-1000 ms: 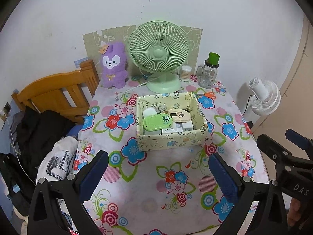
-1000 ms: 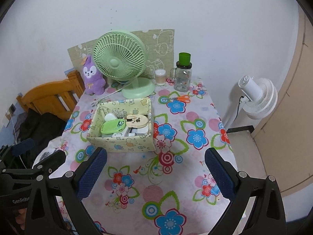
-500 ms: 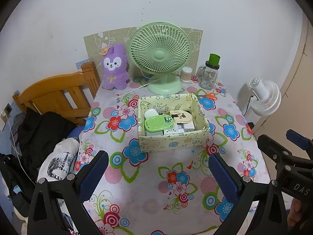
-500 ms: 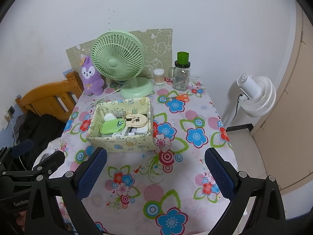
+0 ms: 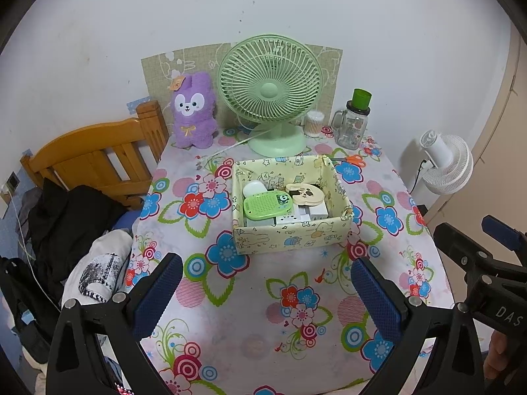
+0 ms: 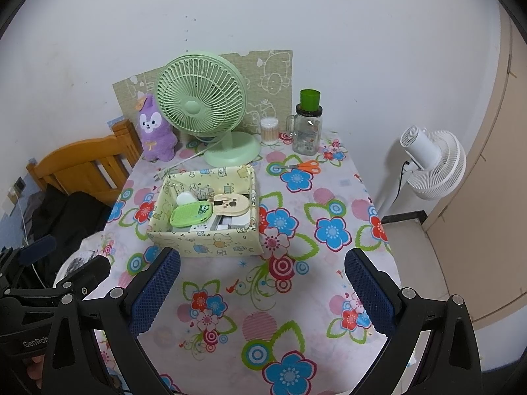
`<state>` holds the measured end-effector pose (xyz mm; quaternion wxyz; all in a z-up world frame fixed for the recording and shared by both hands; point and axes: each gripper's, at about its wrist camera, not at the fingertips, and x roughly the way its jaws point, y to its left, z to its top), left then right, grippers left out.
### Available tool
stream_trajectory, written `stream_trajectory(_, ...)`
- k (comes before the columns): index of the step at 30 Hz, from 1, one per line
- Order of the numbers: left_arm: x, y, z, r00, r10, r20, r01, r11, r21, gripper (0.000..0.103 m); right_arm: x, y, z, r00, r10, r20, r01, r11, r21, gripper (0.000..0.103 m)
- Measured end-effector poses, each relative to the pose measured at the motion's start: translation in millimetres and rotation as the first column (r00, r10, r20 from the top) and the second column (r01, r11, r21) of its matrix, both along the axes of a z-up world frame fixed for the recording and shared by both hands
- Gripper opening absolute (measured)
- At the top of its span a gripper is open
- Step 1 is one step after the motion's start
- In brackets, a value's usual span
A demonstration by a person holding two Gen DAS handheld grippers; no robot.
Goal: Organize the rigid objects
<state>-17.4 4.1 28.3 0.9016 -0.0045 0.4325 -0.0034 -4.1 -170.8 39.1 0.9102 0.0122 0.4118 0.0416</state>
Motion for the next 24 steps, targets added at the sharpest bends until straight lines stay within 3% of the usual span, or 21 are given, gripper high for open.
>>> stream_trajectory(24,1.2,-1.8,-2.7,1.0,0.008,-0.004,-0.008,1.0,0.011,0.103,2.2,-2.5,-3.2,1.0,-0.001,-0.006,0.001,1.0,0.011,0.101)
